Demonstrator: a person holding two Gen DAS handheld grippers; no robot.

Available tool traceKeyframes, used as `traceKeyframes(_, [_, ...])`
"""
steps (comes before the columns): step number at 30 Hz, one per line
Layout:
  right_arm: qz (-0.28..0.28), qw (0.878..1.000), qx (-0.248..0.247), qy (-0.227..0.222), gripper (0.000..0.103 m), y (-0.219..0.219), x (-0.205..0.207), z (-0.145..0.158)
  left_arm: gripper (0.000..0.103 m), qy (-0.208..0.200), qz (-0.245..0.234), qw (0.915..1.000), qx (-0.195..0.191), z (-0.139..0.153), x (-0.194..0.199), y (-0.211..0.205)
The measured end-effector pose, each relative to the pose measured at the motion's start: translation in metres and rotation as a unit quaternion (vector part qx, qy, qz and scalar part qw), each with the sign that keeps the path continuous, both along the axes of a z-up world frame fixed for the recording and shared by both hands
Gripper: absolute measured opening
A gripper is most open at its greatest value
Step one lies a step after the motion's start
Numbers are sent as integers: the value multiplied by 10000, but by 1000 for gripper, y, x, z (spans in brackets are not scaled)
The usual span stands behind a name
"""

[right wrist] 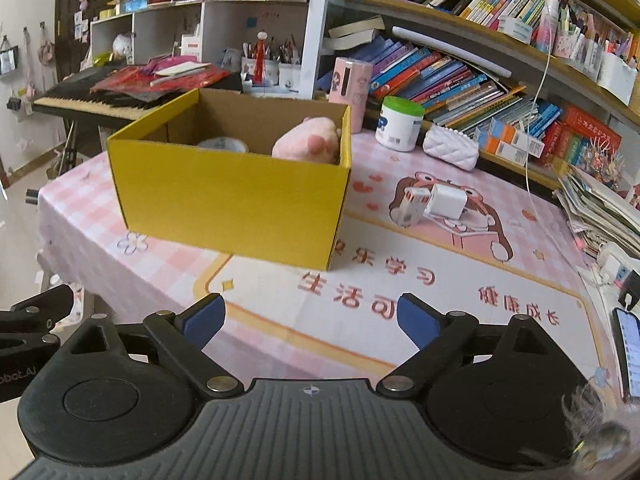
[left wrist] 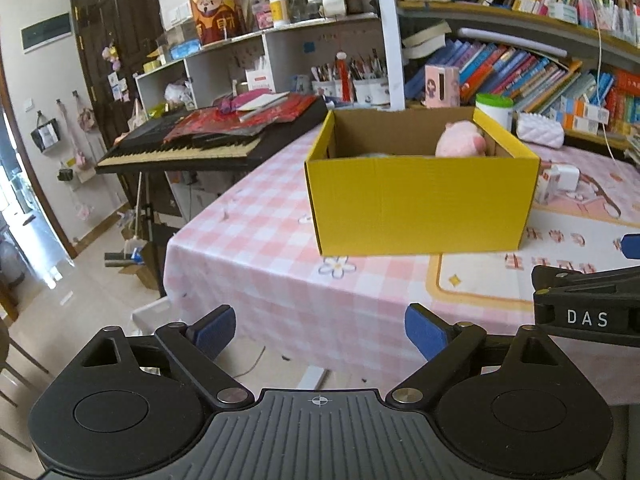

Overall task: Organize objects
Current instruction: 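Move both open grippers toward the white charger plug and staple box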

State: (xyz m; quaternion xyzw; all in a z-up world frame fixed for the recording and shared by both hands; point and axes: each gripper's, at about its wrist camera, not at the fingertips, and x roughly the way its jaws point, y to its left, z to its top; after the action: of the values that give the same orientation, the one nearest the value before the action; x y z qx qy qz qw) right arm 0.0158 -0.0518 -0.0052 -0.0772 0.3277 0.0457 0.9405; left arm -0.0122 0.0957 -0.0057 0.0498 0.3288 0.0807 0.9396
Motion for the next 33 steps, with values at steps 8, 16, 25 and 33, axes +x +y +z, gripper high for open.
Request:
traceKeyframes(8, [-139,9998,-75,112,96,-2,-14,-7,96,173,-121,9998,54,-6,-10,-5])
traceKeyframes(16, [-326,9993,-111,166,97,-14,-23,-10,97,260,-337,9991,24,-11,-12,-16])
traceKeyframes(25, [-704,9972,-163,184,98,-40,-29,-12,97,283,-739,9969,-11,-13,-3,-41])
traceKeyframes(33, [-1108,9936,-137,190,98,-71,-24,-13,97,296,-1114,9933,15,-14,12,-71])
